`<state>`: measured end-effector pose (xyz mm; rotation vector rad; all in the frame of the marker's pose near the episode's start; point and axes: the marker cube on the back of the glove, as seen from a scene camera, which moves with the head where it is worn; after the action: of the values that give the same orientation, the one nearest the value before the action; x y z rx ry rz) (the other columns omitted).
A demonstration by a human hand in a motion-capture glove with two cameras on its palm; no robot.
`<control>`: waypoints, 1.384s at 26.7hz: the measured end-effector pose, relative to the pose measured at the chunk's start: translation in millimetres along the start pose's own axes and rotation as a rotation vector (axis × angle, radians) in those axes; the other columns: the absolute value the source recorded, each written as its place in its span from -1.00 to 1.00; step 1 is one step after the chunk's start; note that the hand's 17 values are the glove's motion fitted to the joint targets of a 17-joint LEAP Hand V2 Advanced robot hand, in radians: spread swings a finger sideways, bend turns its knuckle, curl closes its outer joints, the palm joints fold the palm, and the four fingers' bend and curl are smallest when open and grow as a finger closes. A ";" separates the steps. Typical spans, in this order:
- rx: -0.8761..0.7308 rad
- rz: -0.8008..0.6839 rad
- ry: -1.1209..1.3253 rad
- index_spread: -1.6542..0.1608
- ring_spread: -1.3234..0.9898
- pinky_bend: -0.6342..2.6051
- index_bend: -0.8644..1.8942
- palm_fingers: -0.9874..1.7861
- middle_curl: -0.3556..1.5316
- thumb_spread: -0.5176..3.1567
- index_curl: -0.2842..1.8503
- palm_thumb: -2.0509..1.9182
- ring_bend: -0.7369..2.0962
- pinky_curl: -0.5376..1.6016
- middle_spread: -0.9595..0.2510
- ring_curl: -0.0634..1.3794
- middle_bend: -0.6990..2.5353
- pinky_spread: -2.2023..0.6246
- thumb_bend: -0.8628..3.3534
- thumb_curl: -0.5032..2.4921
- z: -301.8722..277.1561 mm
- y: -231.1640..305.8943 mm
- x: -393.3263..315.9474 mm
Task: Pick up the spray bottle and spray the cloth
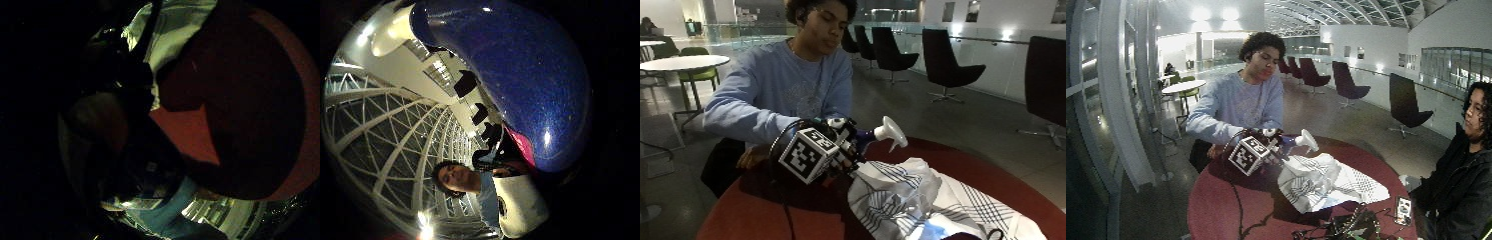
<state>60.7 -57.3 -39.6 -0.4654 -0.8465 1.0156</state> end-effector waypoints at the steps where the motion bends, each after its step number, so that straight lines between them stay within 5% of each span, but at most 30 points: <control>1: 0.011 -0.041 0.002 0.49 0.23 -0.23 -0.35 0.12 -0.17 -0.23 -0.69 0.42 0.06 -0.15 0.61 -0.37 -0.29 0.78 -0.60 -0.29 4.3 1.1 -4.0; 10: 0.013 -0.691 0.067 0.50 0.23 -0.24 -0.33 0.09 -0.17 -0.23 -0.68 0.42 0.06 -0.15 0.59 -0.37 -0.30 0.77 -0.60 -0.29 110.6 2.0 -78.7; 15: -0.072 -0.900 0.090 0.50 0.22 -0.25 -0.32 0.08 -0.17 -0.22 -0.67 0.42 0.04 -0.16 0.56 -0.38 -0.30 0.76 -0.61 -0.30 193.0 -28.0 -108.7; 25: -0.074 -0.968 0.148 0.49 0.20 -0.26 -0.32 0.07 -0.17 -0.21 -0.65 0.41 0.01 -0.17 0.54 -0.39 -0.31 0.75 -0.61 -0.32 266.6 -73.9 -108.2; 31: 0.006 -0.877 0.213 0.48 0.20 -0.25 -0.34 0.06 -0.17 -0.20 -0.65 0.38 -0.01 -0.16 0.53 -0.41 -0.31 0.75 -0.61 -0.34 254.9 -88.1 -86.9; 37: 0.021 -0.864 0.378 0.45 0.21 -0.22 -0.29 -0.09 -0.19 -0.20 -0.63 0.35 -0.10 -0.14 0.59 -0.44 -0.35 0.75 -0.61 -0.37 182.1 -41.7 -59.8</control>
<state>-76.9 -136.4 75.8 -0.2154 -0.5948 0.1285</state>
